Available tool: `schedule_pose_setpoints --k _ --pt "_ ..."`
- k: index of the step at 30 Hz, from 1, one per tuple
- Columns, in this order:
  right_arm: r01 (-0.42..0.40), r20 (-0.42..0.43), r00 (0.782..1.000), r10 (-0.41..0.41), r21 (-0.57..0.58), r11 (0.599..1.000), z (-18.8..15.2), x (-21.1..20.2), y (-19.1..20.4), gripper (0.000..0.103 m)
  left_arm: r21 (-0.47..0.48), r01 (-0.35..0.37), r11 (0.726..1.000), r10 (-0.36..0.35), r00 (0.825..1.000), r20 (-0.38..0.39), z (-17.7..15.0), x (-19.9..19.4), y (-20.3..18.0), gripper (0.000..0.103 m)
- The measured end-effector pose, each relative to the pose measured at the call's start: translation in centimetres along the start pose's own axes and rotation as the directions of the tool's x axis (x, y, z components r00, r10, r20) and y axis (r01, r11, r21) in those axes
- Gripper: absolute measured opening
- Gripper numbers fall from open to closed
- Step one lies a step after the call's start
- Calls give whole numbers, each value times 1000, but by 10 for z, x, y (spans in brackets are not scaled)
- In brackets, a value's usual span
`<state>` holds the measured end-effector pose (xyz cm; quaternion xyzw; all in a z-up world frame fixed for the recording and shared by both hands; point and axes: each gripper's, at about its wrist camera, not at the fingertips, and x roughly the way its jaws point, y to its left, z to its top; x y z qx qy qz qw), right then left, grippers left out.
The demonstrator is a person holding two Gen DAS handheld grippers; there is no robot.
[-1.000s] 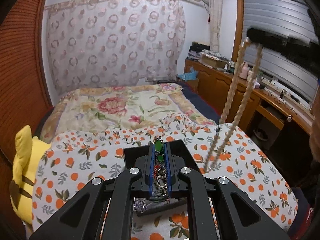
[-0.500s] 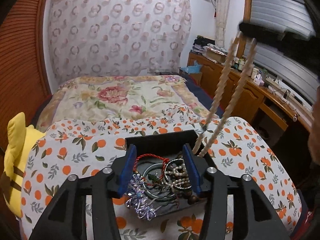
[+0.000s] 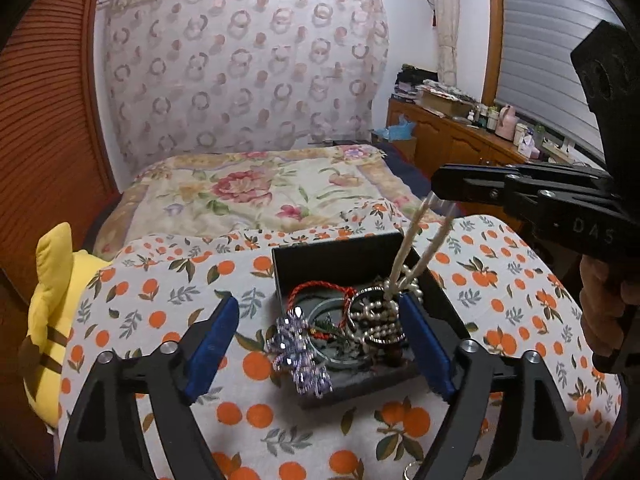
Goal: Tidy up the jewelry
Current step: 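Lift and carry the pendant with the left tool while the right tool carries the bead strand to the box, then open both tools over the box releasing the necklaces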
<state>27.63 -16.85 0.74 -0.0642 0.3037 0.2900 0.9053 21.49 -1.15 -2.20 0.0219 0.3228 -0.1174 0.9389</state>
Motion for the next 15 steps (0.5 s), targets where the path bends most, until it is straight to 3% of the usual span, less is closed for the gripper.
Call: schedule_pose_setpoints --k 1,3,8,15 --pt "2 2 1000 -2 7 1000 -1 -2 -1 26 4 -1 1000 1 1000 3 -2 -3 -1 86" --pt "10 14 1000 -10 18 1000 -3 -9 -2 34 5 0 1000 0 1000 8 -6 -8 -2 87" --pt "15 26 1000 -16 26 1000 -14 -28 -3 34 3 7 1000 -7 1000 16 -16 -21 -6 89" --pt "9 -2 1000 -9 36 999 -58 -54 7 34 18 19 1000 -19 1000 5 -36 -38 -15 89"
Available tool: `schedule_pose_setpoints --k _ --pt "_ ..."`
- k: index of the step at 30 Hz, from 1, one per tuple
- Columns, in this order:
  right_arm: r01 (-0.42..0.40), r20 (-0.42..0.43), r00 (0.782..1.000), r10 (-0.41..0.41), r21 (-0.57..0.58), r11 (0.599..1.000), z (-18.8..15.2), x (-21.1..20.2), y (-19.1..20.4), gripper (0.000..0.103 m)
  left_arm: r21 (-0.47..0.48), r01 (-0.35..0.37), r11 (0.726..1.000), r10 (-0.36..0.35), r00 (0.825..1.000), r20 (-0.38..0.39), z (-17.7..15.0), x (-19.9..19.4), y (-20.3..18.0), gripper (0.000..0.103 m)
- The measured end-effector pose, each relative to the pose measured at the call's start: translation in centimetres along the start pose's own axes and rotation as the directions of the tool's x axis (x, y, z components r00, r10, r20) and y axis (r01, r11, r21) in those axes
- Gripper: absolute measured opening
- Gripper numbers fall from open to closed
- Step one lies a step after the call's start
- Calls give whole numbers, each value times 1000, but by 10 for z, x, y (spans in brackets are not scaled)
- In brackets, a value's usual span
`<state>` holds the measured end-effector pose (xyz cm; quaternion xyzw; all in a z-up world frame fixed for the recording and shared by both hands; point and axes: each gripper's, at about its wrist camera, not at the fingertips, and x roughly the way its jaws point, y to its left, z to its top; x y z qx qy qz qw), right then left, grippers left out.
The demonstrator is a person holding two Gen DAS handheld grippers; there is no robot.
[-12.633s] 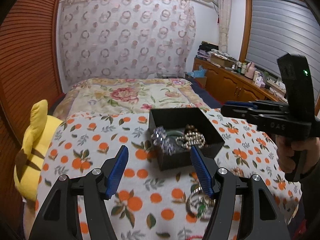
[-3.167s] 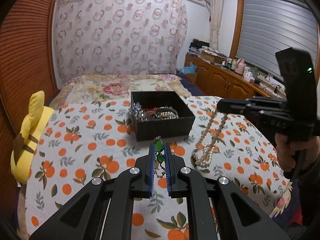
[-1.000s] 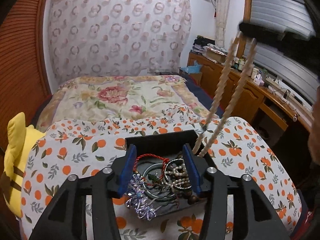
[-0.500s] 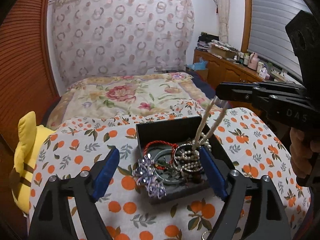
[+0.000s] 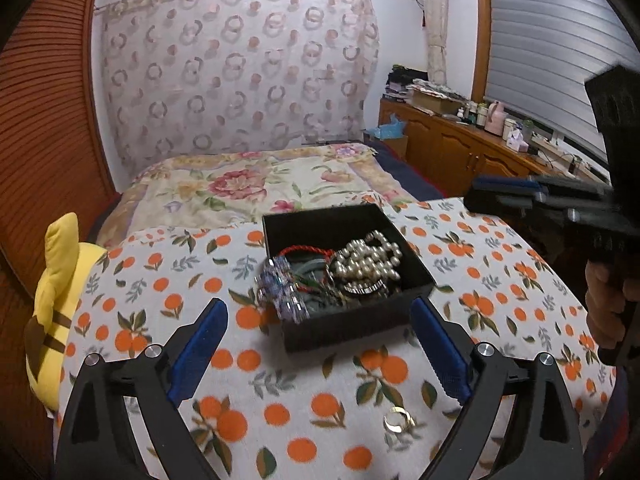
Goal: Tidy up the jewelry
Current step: 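Open both tools over the box releasing the necklaces, then grasp the gold ring with the right tool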
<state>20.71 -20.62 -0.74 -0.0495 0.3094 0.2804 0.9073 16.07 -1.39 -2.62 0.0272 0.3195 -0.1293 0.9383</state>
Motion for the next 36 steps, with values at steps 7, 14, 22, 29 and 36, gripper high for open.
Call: schedule_pose_setpoints --k 7,14,22,29,36 --pt "-14 -102 995 13 -6 1000 -56 6 10 34 18 26 999 -25 999 -43 -25 -3 -7 89" --pt "-43 -229 973 33 -42 998 -98 27 25 34 43 53 998 -48 992 -113 -52 4 -17 89" --pt "-47 -292 956 15 -105 993 -108 43 38 33 94 65 993 -48 983 -175 -67 9 -24 89" --pt "-40 -291 957 -4 -147 988 -106 43 40 17 125 86 988 -60 978 -200 -70 12 -34 89" --pt "-28 -264 964 -1 -107 994 -107 29 28 17 160 100 982 -63 973 -220 -70 20 -47 74"
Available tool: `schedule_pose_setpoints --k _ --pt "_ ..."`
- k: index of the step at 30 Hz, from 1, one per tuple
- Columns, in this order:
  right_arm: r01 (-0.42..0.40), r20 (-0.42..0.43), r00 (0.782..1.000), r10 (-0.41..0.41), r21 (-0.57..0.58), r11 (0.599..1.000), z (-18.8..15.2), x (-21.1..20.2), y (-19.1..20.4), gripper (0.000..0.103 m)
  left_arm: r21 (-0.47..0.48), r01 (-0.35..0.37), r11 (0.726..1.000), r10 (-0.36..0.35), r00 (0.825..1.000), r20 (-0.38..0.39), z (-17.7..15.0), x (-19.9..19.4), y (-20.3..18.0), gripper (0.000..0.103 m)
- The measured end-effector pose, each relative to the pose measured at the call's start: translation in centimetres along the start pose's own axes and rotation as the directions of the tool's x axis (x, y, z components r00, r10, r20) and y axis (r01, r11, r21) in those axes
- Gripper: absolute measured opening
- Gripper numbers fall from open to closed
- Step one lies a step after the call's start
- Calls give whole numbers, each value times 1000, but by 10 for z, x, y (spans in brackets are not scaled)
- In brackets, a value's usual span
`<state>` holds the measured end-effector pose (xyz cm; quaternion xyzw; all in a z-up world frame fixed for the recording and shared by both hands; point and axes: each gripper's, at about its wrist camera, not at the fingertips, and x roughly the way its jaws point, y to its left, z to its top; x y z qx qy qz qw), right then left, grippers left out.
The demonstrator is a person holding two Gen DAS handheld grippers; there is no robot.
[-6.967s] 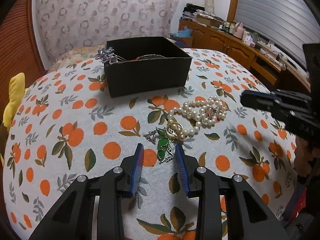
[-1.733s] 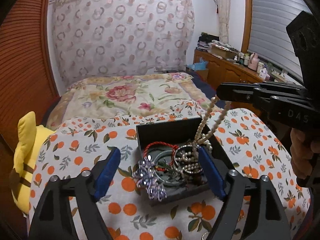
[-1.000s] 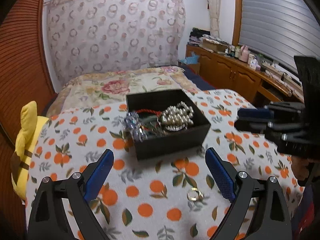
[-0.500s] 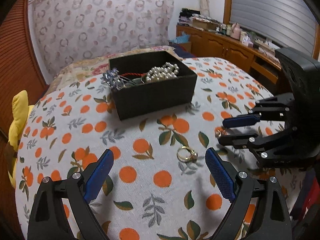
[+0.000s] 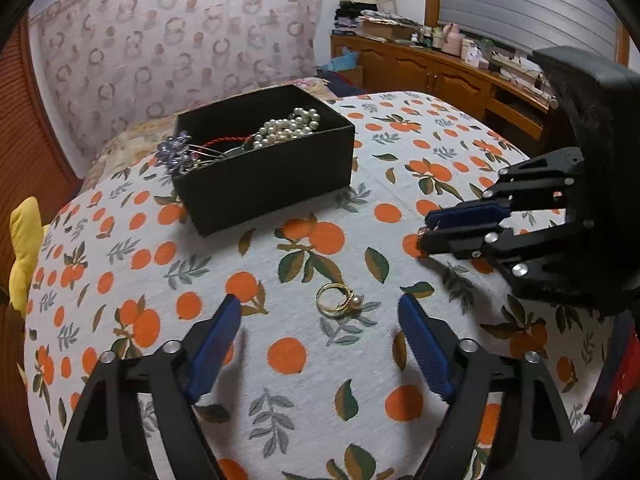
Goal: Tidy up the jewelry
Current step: 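Grasp the gold ring with the right tool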
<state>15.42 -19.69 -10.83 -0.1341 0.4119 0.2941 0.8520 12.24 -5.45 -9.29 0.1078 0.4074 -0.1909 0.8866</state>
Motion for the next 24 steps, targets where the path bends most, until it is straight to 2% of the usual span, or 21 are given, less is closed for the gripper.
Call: schedule_pose_setpoints --k 2,6,8,10,17,24 --pt "1 9 1000 -1 10 1000 -1 -4 -3 17 2 -3 1000 3 1000 -10 2 4 -1 68" --pt "0 20 1000 0 20 1000 -2 -8 -5 17 -13 1 1000 -1 999 -34 3 10 0 45" --pt "2 23 1000 -3 21 1000 -2 -9 -6 17 -4 0 1000 0 999 -35 3 11 -3 37" --pt "4 25 1000 -5 22 1000 -1 -10 -6 17 3 11 1000 -11 999 -32 2 11 -5 24" --pt "2 40 999 -3 23 1000 3 -13 -7 17 -3 3 1000 -3 1000 -8 3 6 -6 24" --pt "18 97 995 -20 19 1000 26 -21 -7 17 -43 -14 999 17 997 72 25 -14 7 24"
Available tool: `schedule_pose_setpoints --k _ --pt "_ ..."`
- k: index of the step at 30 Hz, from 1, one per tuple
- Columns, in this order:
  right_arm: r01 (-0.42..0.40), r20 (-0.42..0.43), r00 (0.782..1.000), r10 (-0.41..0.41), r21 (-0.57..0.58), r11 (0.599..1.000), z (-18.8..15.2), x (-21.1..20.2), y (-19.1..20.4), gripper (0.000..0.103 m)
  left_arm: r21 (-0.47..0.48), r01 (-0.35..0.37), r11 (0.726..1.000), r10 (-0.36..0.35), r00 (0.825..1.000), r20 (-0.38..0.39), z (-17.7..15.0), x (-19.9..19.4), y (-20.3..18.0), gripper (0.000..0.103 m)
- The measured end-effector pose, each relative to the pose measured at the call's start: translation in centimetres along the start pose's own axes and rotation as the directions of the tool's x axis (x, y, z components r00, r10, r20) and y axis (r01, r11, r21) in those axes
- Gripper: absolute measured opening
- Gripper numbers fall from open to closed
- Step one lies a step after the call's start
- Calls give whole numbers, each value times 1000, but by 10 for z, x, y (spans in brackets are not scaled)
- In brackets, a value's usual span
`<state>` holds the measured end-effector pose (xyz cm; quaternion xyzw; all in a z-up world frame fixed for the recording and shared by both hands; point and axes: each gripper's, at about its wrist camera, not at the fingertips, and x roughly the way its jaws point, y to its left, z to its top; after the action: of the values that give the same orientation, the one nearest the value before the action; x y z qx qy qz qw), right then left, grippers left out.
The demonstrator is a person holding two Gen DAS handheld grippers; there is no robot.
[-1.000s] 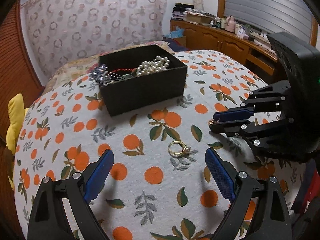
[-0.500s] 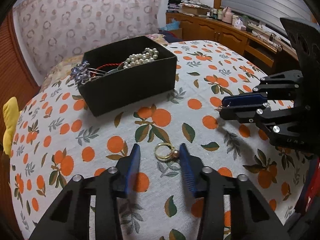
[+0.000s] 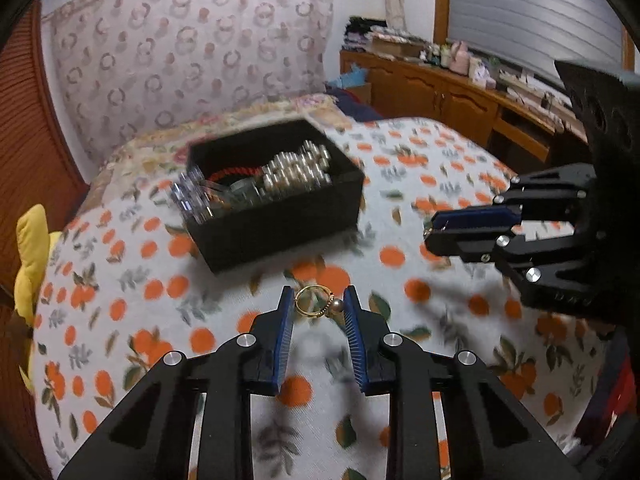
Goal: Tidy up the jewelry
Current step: 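Grasp the gold ring with the right tool, then carry the gold ring with the right tool and release it into the box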
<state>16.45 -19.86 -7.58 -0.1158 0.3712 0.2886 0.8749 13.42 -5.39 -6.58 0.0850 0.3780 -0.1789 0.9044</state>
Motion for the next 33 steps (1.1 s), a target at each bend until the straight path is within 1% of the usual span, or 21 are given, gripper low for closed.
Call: schedule_pose_setpoints --k 6,13,18,23,24,25,27,30,32,33 --pt "11 60 998 -13 38 999 32 -1 -12 17 -26 -28 999 29 998 49 27 -5 12 24" --pt "0 104 995 -10 90 996 66 2 -26 17 -51 -46 998 50 996 79 49 1 22 24" --pt "-4 110 994 -6 90 996 81 9 -27 17 -79 -57 995 65 993 101 63 8 32 24" --pt "-15 91 996 5 104 994 88 26 -29 17 -121 -74 990 86 991 103 66 16 46 24" --pt "-18 89 996 9 107 994 90 30 -29 17 -127 -77 989 91 990 105 65 15 47 25" --pt "-24 88 996 14 109 994 91 33 -29 18 -134 -79 988 94 990 108 64 14 49 32" --pt "-33 86 996 22 125 992 94 39 -30 18 -153 -82 985 101 987 123 61 10 54 40" --pt "-47 75 996 37 146 988 97 45 -33 18 -171 -99 980 121 985 121 57 7 59 41" --pt "-45 75 997 34 150 988 99 47 -33 18 -183 -93 979 118 984 131 53 1 62 46" --pt "-46 78 996 34 153 987 98 47 -33 20 -185 -93 978 118 984 134 51 -1 62 50"
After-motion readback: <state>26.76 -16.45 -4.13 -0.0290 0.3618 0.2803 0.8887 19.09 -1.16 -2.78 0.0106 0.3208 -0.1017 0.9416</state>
